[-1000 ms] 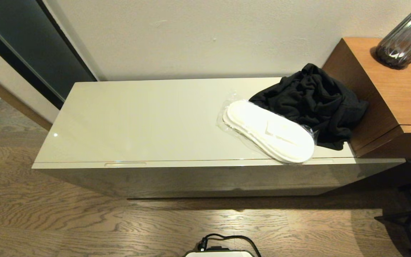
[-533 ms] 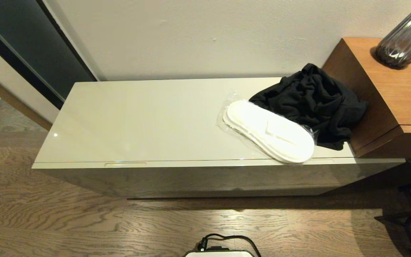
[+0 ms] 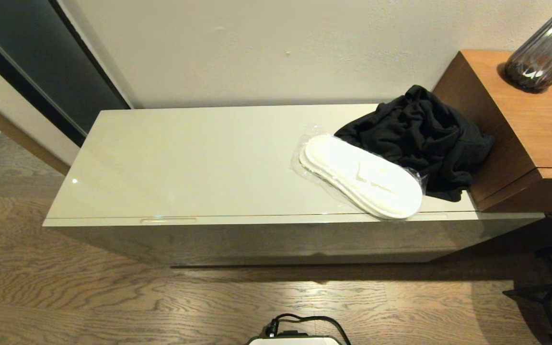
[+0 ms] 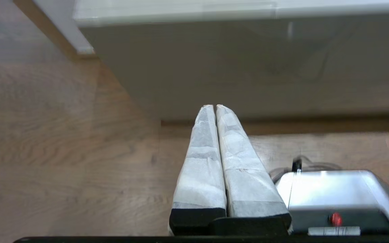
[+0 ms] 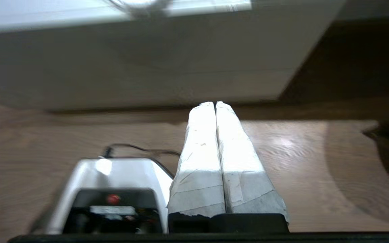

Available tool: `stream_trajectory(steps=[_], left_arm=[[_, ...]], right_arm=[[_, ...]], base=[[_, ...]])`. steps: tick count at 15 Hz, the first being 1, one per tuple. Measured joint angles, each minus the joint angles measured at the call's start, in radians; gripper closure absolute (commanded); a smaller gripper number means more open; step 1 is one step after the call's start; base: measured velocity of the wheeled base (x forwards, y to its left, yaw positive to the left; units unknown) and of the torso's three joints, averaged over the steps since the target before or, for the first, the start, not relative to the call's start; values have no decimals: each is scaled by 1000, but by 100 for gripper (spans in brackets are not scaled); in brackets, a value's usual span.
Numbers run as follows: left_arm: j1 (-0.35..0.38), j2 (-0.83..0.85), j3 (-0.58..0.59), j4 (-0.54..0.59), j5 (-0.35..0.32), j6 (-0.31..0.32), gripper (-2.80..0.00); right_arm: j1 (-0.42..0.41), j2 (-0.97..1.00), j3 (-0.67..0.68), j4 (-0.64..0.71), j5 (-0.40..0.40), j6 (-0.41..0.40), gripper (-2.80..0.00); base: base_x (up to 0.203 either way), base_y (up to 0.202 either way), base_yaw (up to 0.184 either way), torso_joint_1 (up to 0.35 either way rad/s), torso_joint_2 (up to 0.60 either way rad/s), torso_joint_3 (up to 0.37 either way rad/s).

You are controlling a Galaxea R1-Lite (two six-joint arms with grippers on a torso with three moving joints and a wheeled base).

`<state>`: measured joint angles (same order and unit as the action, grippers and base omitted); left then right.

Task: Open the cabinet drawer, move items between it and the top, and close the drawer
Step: Open the drawer

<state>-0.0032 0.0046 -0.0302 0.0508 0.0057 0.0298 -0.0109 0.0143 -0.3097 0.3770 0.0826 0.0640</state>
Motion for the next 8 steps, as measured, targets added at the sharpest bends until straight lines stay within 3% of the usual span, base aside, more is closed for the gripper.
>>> stream_trajectory(steps=[2, 5, 8], left_arm=[[0, 36, -88, 35, 5, -32, 0], [0, 194, -272, 69, 37, -157, 0], [1, 349, -396, 79, 74, -246, 0]], right_arm=[[0, 0, -90, 72, 44, 18, 0], [0, 31, -236, 143, 101, 52, 0], [-5, 180, -424, 149, 120, 192, 0]], base=[[0, 0, 0, 0, 0, 0], [0, 0, 0, 0, 0, 0], [0, 0, 0, 0, 0, 0]])
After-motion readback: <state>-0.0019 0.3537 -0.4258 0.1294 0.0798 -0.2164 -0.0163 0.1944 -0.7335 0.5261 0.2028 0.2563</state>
